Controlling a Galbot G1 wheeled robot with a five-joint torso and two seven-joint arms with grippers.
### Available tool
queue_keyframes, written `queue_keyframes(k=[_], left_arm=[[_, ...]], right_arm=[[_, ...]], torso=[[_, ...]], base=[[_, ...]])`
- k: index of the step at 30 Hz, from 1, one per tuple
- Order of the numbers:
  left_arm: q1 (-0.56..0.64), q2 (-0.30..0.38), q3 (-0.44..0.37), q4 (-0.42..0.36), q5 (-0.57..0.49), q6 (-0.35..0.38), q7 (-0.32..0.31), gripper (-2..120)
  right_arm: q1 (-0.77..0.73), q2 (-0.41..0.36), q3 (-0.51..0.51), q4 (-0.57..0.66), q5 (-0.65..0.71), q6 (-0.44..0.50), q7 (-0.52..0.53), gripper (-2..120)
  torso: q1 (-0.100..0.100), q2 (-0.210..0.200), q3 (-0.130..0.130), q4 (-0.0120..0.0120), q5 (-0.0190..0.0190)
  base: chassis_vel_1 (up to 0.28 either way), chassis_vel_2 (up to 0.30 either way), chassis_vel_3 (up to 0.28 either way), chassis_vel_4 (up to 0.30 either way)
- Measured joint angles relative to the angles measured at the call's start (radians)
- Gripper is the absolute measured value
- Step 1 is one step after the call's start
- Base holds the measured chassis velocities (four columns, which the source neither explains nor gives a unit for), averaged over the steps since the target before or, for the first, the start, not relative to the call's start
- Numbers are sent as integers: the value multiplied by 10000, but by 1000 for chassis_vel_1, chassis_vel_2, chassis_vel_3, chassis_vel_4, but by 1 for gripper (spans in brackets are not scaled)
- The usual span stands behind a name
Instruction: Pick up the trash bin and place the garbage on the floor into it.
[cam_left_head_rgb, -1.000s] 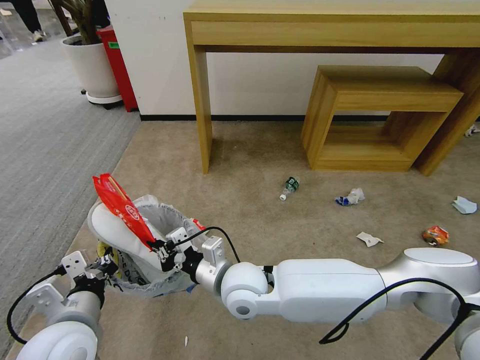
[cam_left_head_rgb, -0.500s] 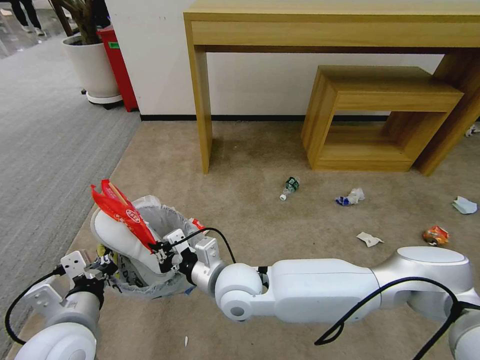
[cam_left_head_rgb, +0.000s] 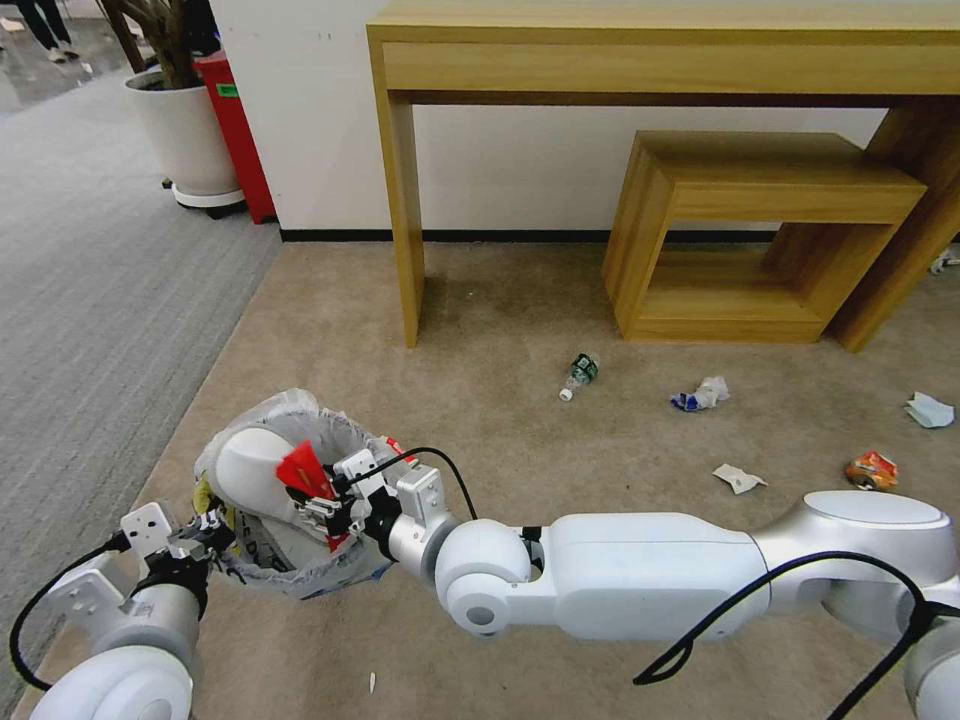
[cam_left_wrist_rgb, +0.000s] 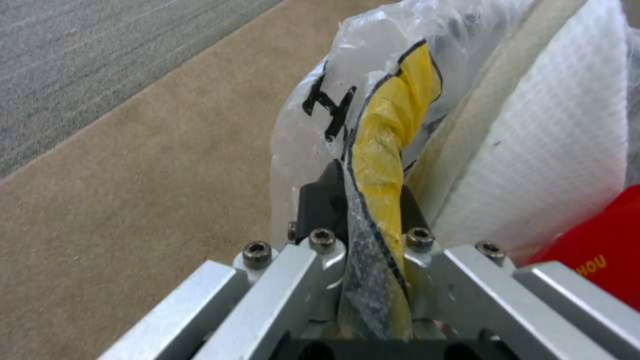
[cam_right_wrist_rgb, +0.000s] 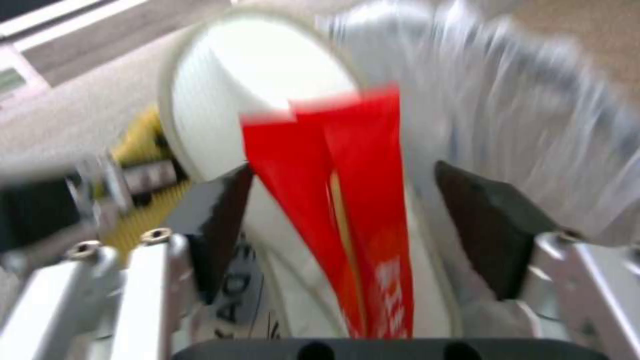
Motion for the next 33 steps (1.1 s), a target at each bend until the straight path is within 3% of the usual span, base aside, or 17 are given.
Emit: queue_keyframes(k=[6,12,19,20,21,33], left_arm=[[66,94,-101,105,18,70,-9,3],[116,143,-155,193,32,168,-11,3],[229,284,-186,319,49,408,-3,3],[278,358,-199,380,151,582,78,3],[291,364,-203,392,267,733,132,3],[284,300,-152,571,1237,1102,721,3]], right_arm=[[-57,-280,1042,233,-21,110,-62,98],[-206,-676,2149,307,-28,154,-199,100],[-941,-1862,4184,377,-37,94,-254,100],[-1737,-2534,5410,445,-137,8,-160,100],[-2203,-2880,5989,483,-206,-30,-129,100],[-4789,-4509,8774,438,-964,-70,28,100]], torso=[[0,0,0,0,0],[0,0,0,2,1],[0,0,1,-2,2],[-1,0,0,1,2],[0,0,0,-1,4],[0,0,-1,-1,3]], base=[[0,0,0,0],[0,0,0,0],[0,0,0,0],[0,0,0,0],[0,0,0,0],[0,0,0,0]])
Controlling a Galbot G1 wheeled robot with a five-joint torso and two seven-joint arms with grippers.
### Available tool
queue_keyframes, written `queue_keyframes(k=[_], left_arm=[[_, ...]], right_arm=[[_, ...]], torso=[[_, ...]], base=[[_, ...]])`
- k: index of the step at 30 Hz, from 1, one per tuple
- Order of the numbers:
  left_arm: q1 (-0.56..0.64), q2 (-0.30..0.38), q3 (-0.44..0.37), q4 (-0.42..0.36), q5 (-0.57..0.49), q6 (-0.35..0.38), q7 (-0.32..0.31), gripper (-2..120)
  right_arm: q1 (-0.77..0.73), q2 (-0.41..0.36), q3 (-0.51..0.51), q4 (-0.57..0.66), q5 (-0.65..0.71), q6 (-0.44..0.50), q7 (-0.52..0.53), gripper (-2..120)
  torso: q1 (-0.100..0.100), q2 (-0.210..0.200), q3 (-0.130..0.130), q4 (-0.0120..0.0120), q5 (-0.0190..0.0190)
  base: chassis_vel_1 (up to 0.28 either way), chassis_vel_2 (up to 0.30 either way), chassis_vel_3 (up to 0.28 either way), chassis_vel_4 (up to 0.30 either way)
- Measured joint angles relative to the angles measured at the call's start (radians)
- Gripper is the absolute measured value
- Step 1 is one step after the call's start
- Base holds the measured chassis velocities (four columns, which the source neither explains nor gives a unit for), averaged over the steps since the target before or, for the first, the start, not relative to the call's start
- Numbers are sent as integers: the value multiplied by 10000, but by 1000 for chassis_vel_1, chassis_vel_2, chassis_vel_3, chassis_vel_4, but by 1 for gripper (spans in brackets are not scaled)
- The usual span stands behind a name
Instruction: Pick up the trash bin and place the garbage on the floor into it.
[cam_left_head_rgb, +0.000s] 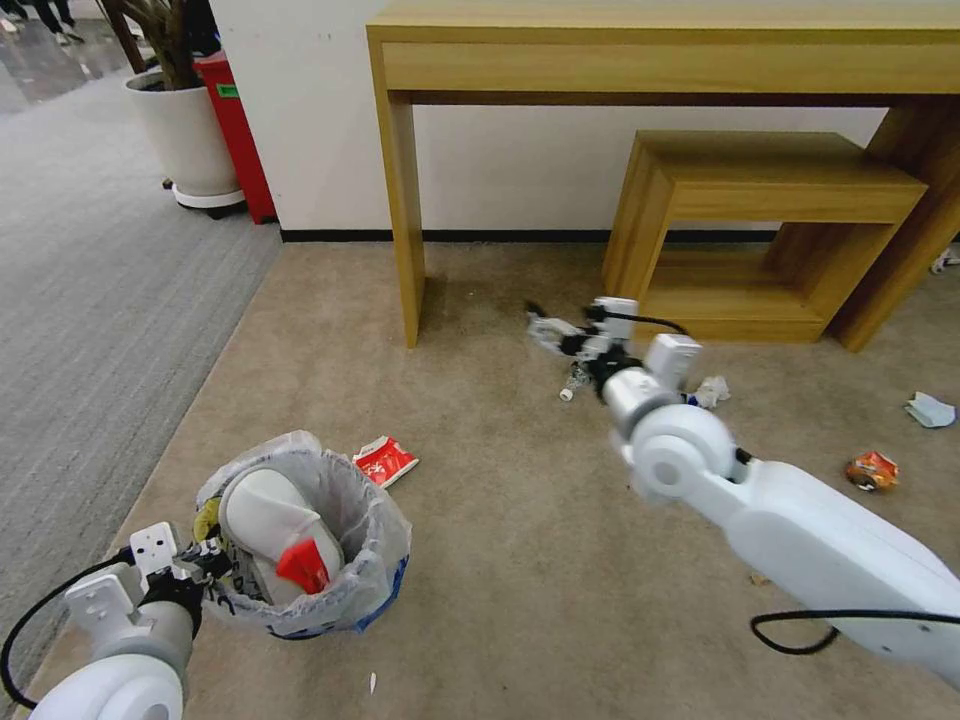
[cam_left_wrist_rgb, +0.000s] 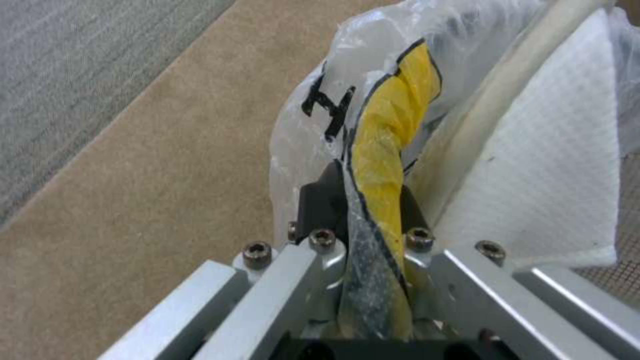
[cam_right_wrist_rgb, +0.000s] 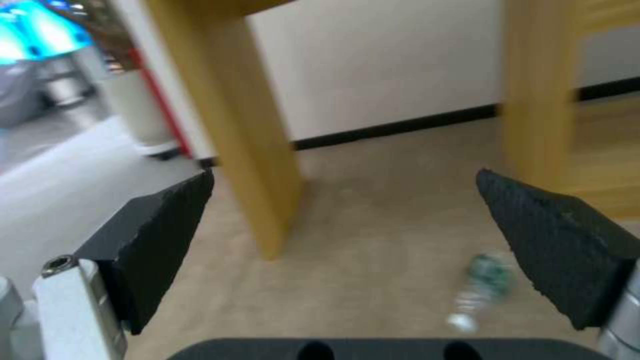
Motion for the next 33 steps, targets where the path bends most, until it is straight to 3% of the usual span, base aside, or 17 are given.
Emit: queue_keyframes(k=[14,24,33], left_arm=[[62,-124,-40,160,808,-40,852,3],[143,-192,-105,281,818,-483,933,3],[236,-200,-172,321,363,-502,793,3]], right_arm=[[-3527,-570,2759,-417,-1527,69,-27,100],[-5227,-424,4065,-624,-2484,496,-464,100],[-5999,-95,4454,-915,-3511,1220,-906,100]], torso=[[0,0,0,2,-2],[0,0,0,1,-3],[0,0,1,1,-3]], base=[[0,0,0,0],[0,0,0,0],[0,0,0,0]])
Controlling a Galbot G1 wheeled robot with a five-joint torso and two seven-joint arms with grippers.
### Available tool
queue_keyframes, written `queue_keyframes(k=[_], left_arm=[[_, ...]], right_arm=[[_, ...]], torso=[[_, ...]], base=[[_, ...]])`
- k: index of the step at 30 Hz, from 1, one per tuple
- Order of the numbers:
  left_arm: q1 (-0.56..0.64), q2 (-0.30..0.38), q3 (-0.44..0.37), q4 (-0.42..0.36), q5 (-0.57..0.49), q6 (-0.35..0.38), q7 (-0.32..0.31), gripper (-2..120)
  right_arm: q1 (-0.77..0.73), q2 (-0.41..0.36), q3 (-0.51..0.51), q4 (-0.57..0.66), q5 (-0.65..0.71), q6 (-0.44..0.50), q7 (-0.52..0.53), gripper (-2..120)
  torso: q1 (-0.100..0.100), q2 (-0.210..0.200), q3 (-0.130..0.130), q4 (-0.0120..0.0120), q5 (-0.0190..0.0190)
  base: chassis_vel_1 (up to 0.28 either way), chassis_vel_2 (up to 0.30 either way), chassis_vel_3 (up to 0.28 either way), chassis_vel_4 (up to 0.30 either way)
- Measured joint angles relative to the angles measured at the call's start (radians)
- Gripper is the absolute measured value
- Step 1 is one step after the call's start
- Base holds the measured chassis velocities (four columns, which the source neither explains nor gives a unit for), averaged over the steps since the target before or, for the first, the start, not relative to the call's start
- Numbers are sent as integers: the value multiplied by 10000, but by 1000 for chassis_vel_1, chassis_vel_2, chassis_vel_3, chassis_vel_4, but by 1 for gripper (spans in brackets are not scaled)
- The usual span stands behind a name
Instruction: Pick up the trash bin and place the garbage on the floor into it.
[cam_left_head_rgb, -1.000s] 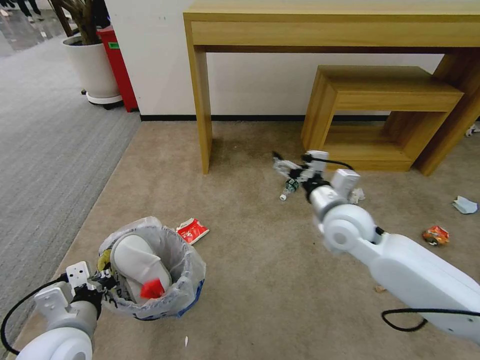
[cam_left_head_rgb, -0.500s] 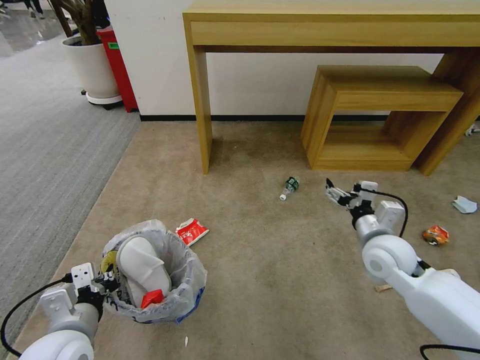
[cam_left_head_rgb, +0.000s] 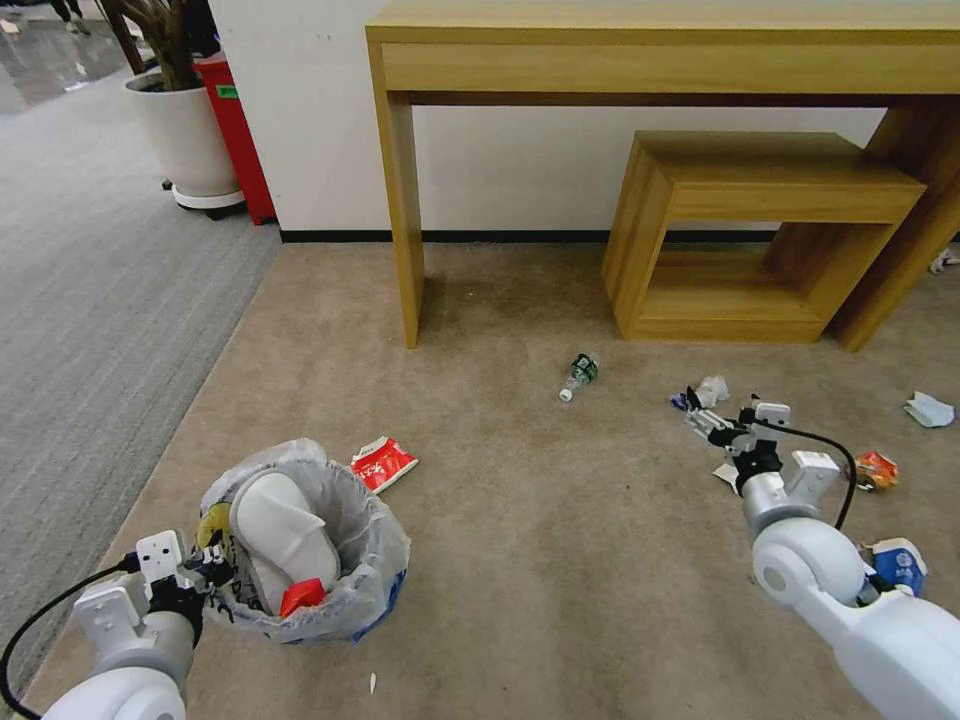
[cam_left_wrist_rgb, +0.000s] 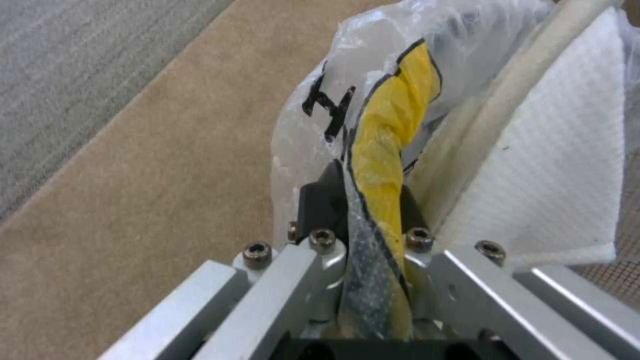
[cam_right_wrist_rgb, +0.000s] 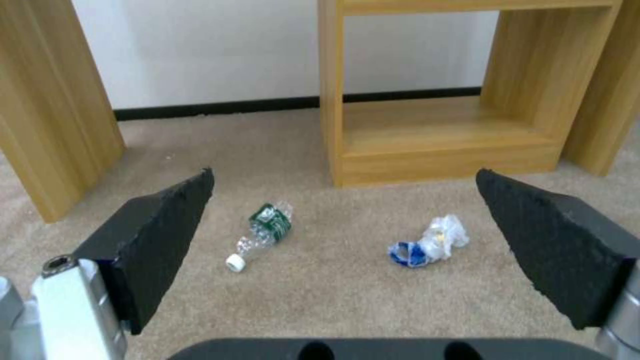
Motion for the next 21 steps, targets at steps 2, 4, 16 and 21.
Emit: queue_keyframes(k=[2,4,16,21], left_arm=[[2,3,-11,-7,-58,0,-10,3],[1,7,-26,-19,-142,0,-49,3],[3,13,-51,-37,-340,6,-105,3],[-13,7,-40,-37,-373,7,-111,3]], right_arm=[[-35,18,6,-10,-43,37,-34,100],[-53,71,8,-49,-149,116,-90,100],[9,190,-83,-179,-289,250,-192,100],[44,192,-125,-230,-271,265,-250,100]], torso=[[0,0,0,-1,0],[0,0,0,-1,0],[0,0,0,0,0],[0,0,0,-1,0]], base=[[0,0,0,0],[0,0,0,0],[0,0,0,0],[0,0,0,0]])
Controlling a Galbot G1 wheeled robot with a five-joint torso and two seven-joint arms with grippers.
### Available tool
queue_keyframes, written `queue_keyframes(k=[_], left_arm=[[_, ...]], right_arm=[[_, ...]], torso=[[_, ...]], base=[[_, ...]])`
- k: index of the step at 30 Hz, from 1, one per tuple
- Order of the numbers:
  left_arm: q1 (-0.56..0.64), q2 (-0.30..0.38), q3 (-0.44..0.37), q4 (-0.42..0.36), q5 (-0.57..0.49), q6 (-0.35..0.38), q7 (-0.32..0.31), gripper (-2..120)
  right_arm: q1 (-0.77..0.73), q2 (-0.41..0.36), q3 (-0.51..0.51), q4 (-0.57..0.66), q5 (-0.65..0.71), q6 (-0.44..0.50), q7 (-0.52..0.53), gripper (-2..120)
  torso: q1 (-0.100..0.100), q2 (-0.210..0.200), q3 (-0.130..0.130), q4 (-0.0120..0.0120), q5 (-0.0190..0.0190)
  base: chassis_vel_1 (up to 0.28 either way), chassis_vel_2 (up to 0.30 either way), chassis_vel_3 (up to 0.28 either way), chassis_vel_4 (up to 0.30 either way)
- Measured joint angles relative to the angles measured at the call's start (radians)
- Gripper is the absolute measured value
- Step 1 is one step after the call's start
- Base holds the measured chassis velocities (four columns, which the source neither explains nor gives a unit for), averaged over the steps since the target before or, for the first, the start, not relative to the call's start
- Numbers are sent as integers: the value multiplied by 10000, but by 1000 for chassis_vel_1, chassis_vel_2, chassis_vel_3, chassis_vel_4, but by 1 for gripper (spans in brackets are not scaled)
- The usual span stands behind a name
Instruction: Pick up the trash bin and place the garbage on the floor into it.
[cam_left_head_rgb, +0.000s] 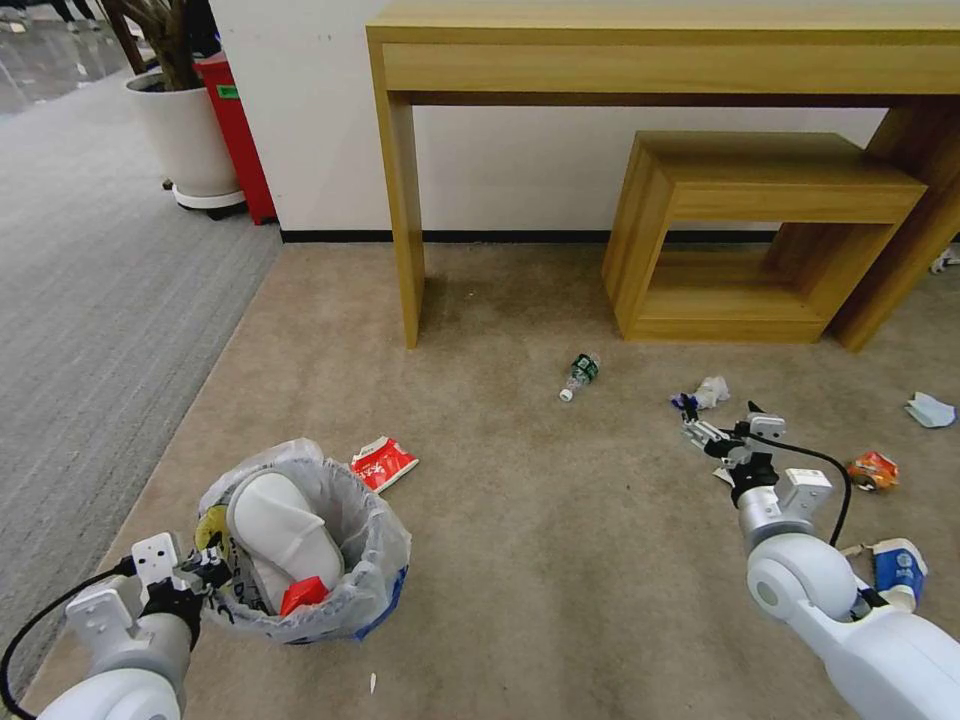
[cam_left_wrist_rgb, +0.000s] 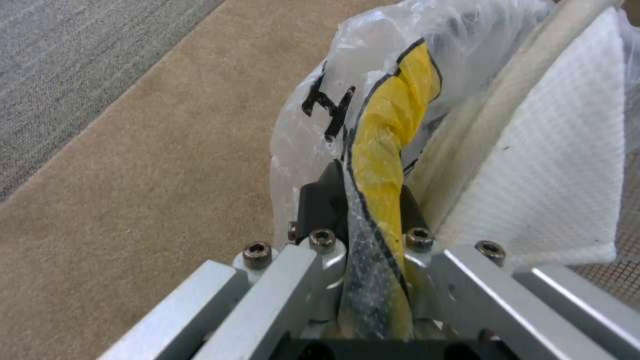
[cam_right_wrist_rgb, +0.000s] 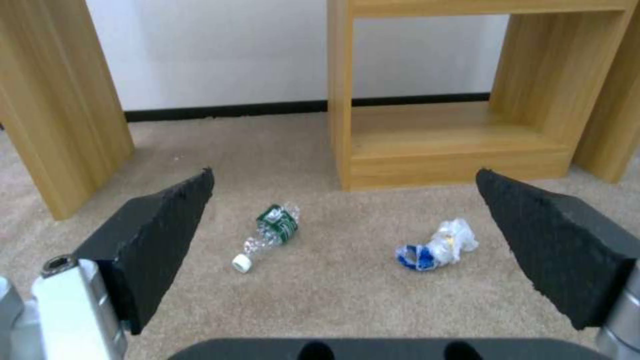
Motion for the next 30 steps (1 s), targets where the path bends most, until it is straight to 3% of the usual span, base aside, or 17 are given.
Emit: queue_keyframes(k=[30], left_arm=[[-112,39,0,93,-308,7,-85,3]], right_arm=[[334,135,-379,-360,-149,122,-233,100]], torso=[[-1,0,0,1,0]], base=[[11,14,13,14]])
